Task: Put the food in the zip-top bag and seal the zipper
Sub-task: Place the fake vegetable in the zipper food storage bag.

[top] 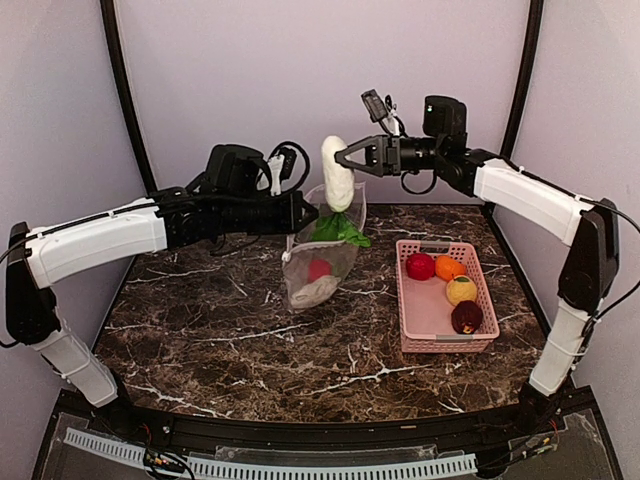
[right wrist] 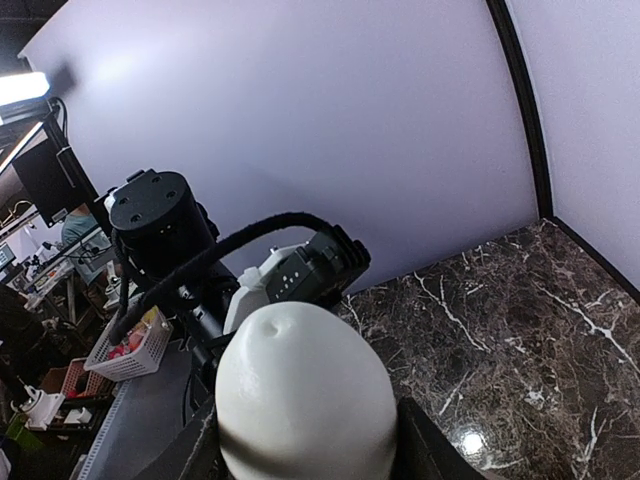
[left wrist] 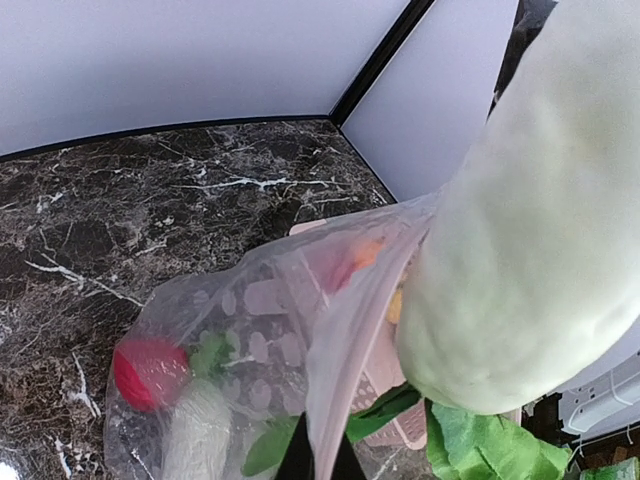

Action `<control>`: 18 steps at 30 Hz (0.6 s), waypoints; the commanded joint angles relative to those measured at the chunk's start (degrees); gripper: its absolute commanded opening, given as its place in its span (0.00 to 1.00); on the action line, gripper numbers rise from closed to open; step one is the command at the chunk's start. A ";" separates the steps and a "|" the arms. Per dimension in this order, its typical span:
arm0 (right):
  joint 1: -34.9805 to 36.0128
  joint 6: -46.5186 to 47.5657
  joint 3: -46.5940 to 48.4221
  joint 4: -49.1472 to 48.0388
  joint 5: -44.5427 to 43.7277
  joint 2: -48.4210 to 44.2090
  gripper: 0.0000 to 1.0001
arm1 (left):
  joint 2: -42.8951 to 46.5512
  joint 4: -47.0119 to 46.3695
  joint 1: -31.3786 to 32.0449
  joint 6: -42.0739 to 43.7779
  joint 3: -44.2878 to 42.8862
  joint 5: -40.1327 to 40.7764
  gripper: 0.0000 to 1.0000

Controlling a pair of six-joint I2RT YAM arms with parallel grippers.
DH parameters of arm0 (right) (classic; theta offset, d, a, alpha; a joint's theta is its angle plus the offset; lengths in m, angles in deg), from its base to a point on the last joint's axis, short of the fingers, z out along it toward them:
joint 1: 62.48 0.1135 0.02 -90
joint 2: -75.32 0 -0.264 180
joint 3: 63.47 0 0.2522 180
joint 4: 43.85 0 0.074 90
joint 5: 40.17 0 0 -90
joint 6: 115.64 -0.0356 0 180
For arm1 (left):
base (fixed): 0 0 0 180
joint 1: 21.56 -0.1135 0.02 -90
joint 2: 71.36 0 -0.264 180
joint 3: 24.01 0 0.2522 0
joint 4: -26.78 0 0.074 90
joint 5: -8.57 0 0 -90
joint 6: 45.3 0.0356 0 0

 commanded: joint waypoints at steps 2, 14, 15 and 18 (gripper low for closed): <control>1.61 3.64 -3.81 -1.16 -3.61 -3.54 0.00 | 3.86 -3.13 -0.56 -1.91 2.33 0.67 0.01; 3.06 12.17 -4.67 3.63 -3.94 -4.99 0.42 | 5.78 -4.64 -0.78 -3.08 5.21 1.49 0.01; 3.13 12.79 -4.46 5.16 -4.08 -5.06 0.48 | 5.84 -4.64 -0.78 -3.05 5.48 1.47 0.01; 3.12 13.98 -3.57 6.85 -4.19 -5.32 0.61 | 6.14 -4.67 -0.83 -3.06 6.11 1.46 0.01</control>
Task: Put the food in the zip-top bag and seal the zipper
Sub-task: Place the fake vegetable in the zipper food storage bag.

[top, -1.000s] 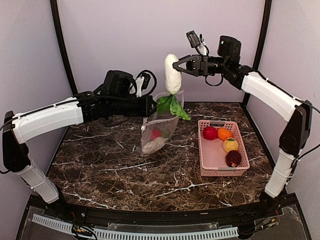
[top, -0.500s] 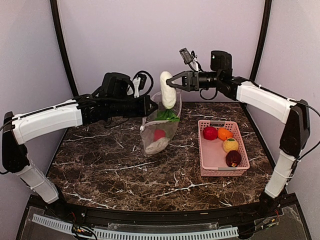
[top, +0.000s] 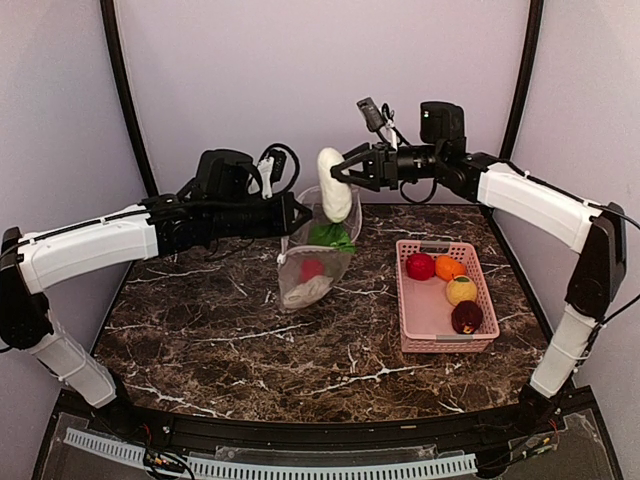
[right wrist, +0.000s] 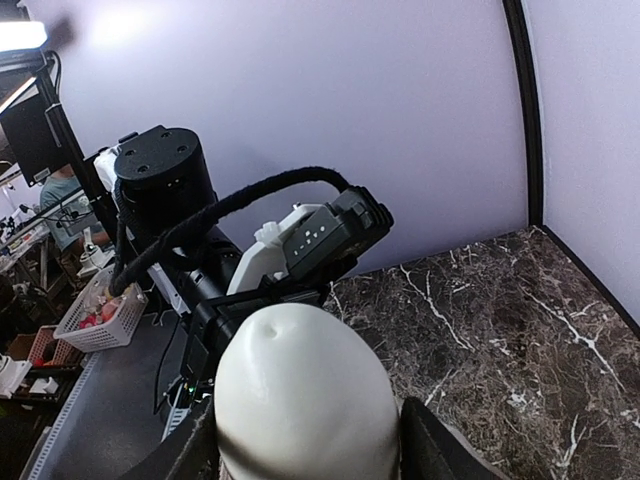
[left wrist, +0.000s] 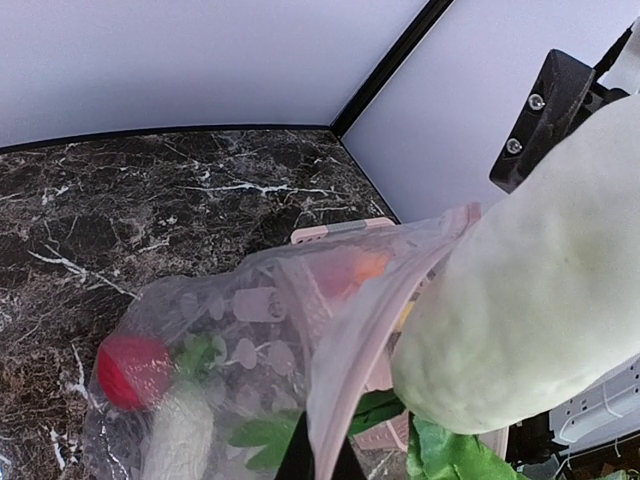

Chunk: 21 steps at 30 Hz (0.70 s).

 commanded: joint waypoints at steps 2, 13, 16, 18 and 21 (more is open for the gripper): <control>0.46 3.43 1.23 3.30 -0.67 -2.20 0.72 | 3.17 -1.45 -0.42 -0.49 1.80 0.48 0.01; 0.45 16.65 6.08 14.52 1.56 -3.98 0.84 | 3.78 -0.46 -0.72 0.89 1.96 1.88 0.01; 0.45 27.45 8.04 24.94 2.70 -5.27 0.82 | 4.57 3.18 -0.70 3.74 0.32 3.82 0.01; 0.37 33.21 8.51 30.48 1.91 -6.71 0.81 | 5.15 5.79 -0.77 6.43 -0.95 5.63 0.01; 0.17 38.44 7.30 35.38 -0.97 -8.89 0.78 | 5.88 11.31 -0.83 11.60 -3.86 8.80 0.01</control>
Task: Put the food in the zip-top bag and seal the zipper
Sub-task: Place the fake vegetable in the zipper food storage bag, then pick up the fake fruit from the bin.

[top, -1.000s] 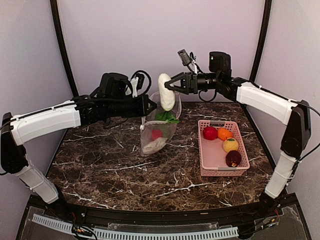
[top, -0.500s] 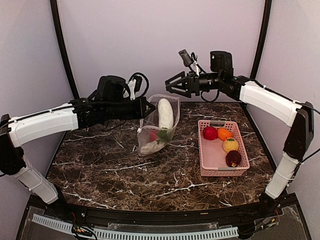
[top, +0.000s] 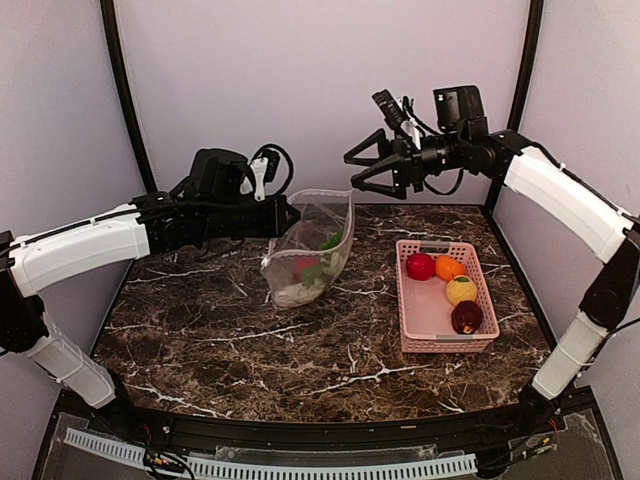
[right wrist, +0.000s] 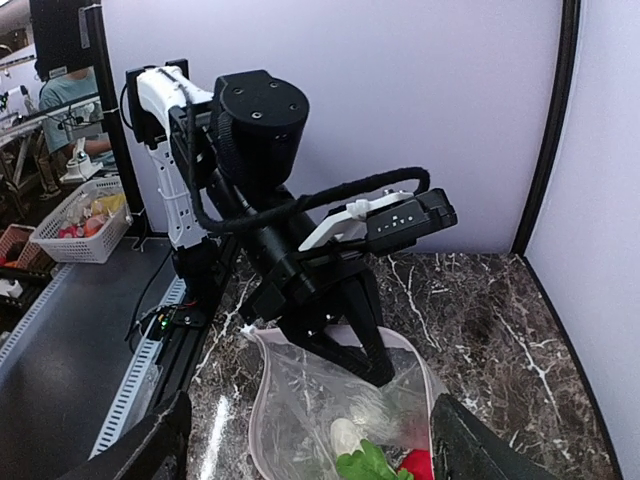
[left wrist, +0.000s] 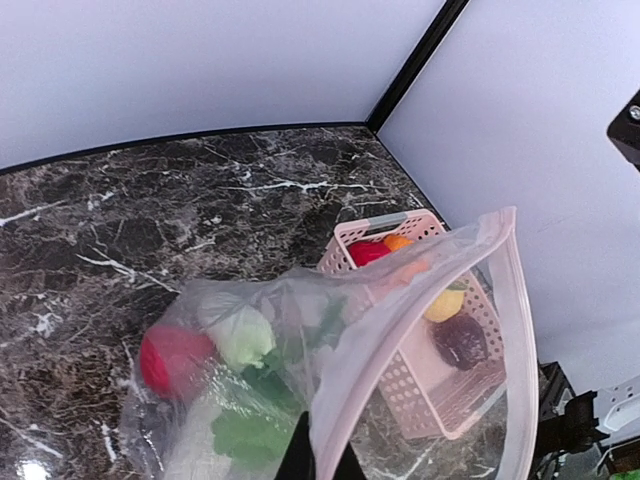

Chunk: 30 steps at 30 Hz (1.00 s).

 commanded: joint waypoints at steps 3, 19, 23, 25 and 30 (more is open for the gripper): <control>-0.97 12.25 -1.57 12.54 -3.97 -5.82 0.77 | 4.06 12.39 -0.61 11.98 -7.54 8.68 0.01; -10.57 8.75 -10.63 16.02 -17.19 -7.09 0.67 | 4.52 20.60 -0.64 15.26 -8.36 9.21 0.01; -13.34 8.51 -15.33 16.67 -19.89 -7.84 0.66 | 5.19 18.65 -0.71 15.23 -5.86 9.61 0.01; -14.68 8.66 -17.38 17.15 -21.80 -8.43 0.66 | 5.04 18.52 -0.69 16.36 -5.25 9.91 0.01; -18.17 10.55 -19.47 20.07 -26.75 -8.67 0.65 | 5.77 17.40 -0.70 19.12 -2.91 12.44 0.01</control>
